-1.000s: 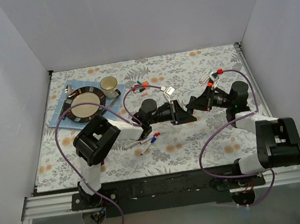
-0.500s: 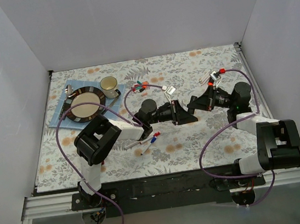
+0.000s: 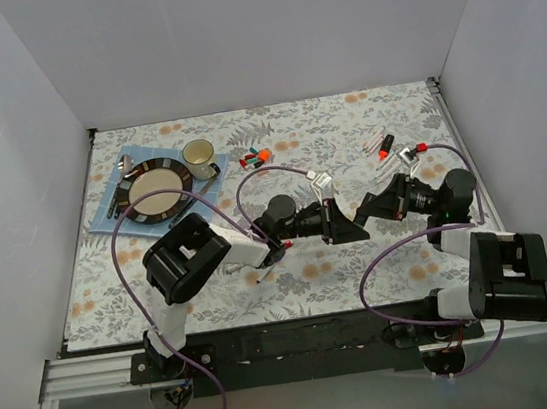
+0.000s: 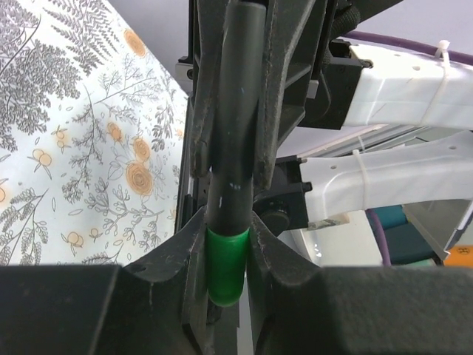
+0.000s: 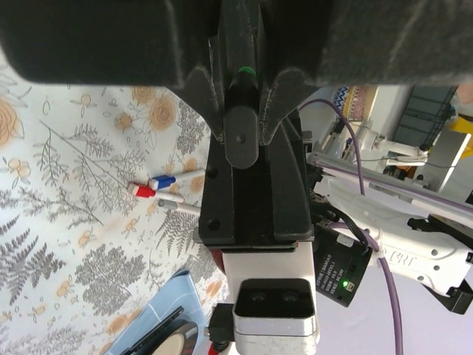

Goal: Open the pen caps

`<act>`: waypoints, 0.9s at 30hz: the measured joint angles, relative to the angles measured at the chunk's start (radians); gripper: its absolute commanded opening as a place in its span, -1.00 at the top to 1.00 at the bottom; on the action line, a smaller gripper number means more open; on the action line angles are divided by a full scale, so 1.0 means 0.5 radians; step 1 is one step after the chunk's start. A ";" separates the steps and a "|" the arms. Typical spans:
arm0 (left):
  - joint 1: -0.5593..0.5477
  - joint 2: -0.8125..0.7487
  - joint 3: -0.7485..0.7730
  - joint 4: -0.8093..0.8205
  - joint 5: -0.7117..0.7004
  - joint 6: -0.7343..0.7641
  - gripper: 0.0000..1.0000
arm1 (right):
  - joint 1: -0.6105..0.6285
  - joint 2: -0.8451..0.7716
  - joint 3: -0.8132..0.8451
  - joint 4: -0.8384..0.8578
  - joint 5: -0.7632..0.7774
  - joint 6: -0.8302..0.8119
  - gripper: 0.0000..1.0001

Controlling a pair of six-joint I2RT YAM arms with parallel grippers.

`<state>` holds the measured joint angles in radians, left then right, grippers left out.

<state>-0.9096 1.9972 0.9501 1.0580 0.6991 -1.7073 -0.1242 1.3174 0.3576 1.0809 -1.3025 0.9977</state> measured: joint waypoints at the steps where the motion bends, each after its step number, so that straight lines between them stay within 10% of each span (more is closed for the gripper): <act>1: -0.019 -0.007 -0.029 -0.021 -0.025 0.026 1.00 | -0.030 -0.008 -0.026 0.001 -0.024 0.003 0.97; 16: -0.136 -0.348 -0.646 -0.447 0.182 0.257 1.00 | -0.497 -0.140 -0.027 0.268 0.310 -0.021 0.97; 27: -0.138 -0.694 -0.455 -0.812 -0.071 0.684 -0.07 | -0.351 -0.120 -0.015 0.251 0.313 -0.060 0.97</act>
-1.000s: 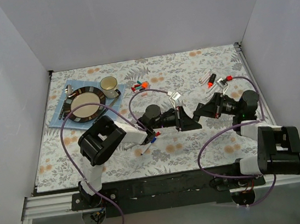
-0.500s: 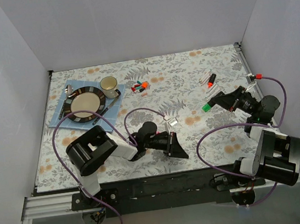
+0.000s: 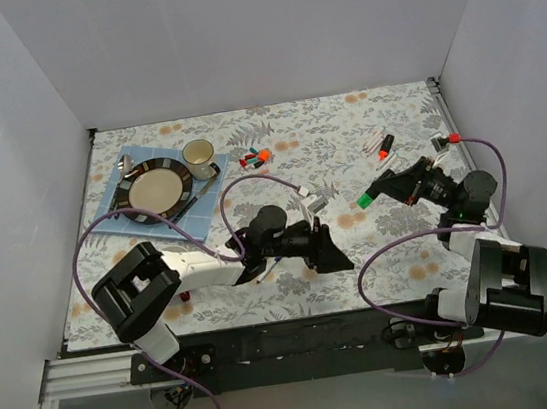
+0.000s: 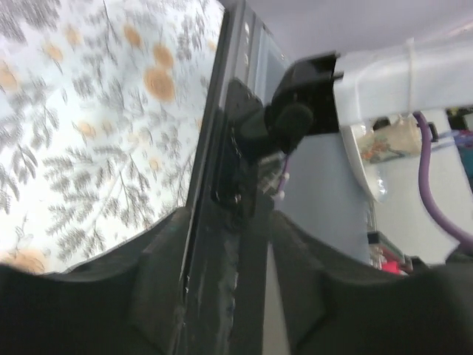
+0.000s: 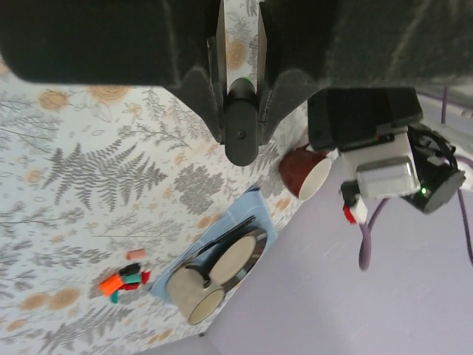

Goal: Open the pen caps

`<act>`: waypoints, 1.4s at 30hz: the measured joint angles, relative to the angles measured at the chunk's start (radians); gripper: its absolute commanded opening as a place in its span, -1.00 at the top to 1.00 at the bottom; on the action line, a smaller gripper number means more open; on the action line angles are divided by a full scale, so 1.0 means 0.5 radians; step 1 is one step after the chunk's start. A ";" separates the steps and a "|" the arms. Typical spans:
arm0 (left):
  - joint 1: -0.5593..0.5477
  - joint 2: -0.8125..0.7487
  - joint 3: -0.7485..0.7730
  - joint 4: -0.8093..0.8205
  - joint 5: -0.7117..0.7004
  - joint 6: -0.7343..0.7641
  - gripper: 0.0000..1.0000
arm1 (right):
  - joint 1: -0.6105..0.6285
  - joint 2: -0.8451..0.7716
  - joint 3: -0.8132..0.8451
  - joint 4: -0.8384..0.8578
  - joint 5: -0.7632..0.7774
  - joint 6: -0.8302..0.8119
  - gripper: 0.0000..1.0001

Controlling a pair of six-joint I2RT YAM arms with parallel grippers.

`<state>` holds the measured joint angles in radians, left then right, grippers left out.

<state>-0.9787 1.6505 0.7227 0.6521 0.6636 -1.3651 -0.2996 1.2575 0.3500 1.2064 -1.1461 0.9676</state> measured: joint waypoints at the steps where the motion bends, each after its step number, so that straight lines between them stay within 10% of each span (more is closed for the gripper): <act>1: 0.002 -0.019 0.051 -0.046 -0.040 0.072 -0.13 | 0.066 -0.007 0.008 -0.031 -0.005 -0.027 0.97; 9: 0.095 -0.240 0.062 -0.257 -0.378 0.481 -0.96 | 0.407 -0.174 0.062 -0.101 -0.118 -0.146 0.97; 18: 0.202 -0.578 -0.156 -0.090 -0.343 0.635 -0.93 | 0.692 -0.278 0.078 -0.099 -0.237 -0.251 0.97; 42: 0.174 -0.125 -0.105 0.497 -0.047 0.290 -0.15 | 0.903 -0.284 0.112 -0.317 -0.327 -0.524 0.97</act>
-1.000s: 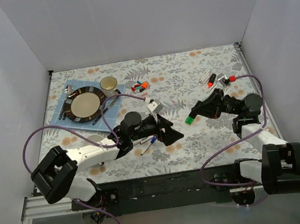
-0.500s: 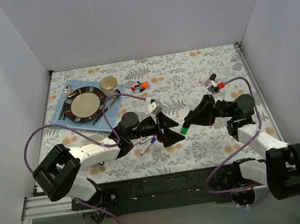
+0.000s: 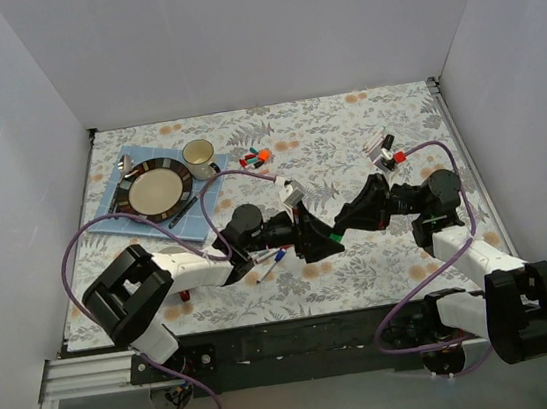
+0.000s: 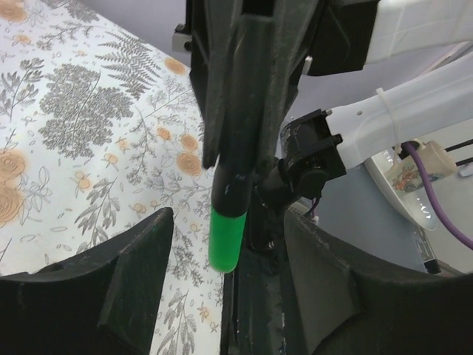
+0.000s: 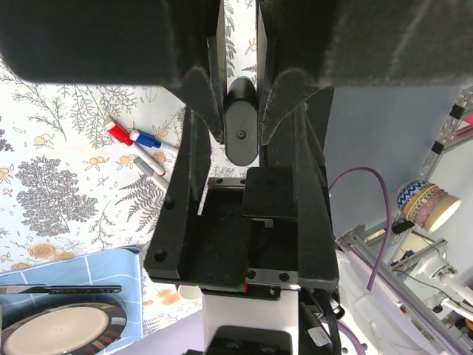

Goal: Open the pen caps

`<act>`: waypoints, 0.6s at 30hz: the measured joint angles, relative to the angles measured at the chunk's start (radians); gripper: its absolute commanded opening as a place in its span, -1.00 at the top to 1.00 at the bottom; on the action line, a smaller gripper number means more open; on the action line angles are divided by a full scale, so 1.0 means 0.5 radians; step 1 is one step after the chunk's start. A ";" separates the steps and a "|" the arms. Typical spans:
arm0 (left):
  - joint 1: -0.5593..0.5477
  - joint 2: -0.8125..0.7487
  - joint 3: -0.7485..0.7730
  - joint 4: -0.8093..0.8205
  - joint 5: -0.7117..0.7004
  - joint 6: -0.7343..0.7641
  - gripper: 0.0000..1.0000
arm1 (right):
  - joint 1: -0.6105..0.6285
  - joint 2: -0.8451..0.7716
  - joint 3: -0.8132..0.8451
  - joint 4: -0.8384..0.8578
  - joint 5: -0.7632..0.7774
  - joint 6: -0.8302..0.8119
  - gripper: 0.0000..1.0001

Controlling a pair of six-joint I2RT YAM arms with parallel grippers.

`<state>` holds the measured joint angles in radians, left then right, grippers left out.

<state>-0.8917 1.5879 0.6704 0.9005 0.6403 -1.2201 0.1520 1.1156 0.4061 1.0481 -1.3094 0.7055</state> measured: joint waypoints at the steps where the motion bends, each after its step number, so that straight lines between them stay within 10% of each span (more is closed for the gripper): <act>1: -0.006 0.005 0.011 0.015 0.001 -0.008 -0.14 | 0.000 0.004 0.000 -0.005 0.000 -0.006 0.97; 14: -0.058 0.171 0.084 0.160 0.060 -0.105 0.31 | 0.000 0.034 0.009 -0.059 0.000 -0.052 0.97; 18: -0.056 0.172 0.086 0.137 0.050 -0.109 0.78 | 0.002 0.033 0.012 -0.062 -0.014 -0.039 0.97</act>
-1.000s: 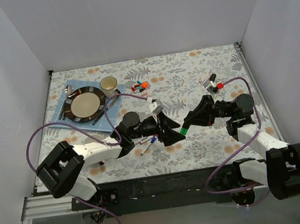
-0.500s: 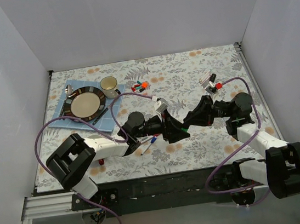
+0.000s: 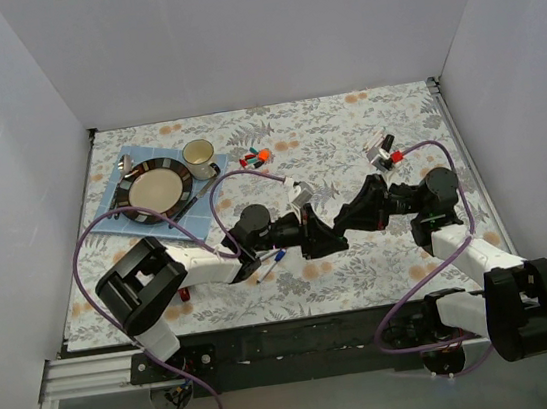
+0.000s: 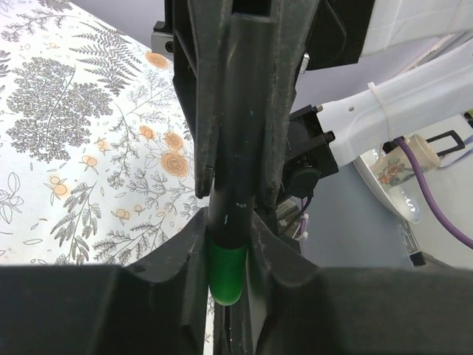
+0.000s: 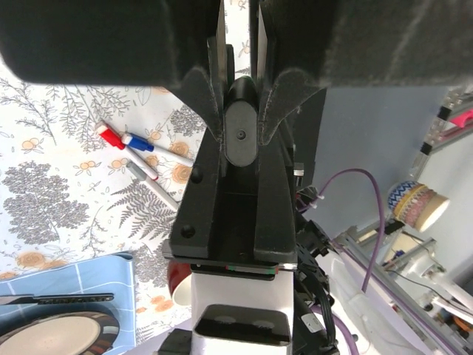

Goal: Open the pen caps

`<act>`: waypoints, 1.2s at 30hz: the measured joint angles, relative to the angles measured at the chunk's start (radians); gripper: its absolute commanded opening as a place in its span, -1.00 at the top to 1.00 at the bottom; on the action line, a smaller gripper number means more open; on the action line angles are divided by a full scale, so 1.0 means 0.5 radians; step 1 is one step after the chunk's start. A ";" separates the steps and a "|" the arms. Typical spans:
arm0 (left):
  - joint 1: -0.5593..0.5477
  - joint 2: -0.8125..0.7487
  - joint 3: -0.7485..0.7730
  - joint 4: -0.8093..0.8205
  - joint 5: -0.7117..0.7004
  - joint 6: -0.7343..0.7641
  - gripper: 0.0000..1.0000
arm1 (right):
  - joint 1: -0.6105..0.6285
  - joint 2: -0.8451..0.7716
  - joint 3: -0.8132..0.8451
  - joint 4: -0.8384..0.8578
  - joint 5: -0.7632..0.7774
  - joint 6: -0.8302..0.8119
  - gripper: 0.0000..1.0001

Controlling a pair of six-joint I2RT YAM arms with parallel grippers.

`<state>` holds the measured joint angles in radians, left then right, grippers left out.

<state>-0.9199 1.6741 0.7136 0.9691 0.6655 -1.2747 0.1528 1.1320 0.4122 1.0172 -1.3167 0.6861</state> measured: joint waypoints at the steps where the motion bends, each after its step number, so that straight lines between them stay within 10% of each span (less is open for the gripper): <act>1: 0.003 0.002 0.000 -0.006 0.003 0.017 1.00 | 0.005 0.000 0.004 -0.005 0.000 0.005 0.97; 36: -0.298 0.179 -0.143 0.423 -0.506 -0.230 1.00 | -0.377 -0.043 -0.004 -0.397 -0.358 0.132 0.97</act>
<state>-1.0687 1.7638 0.6418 1.1809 0.4126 -1.3899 -0.0357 1.1103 0.4103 0.8188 -1.4956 0.7521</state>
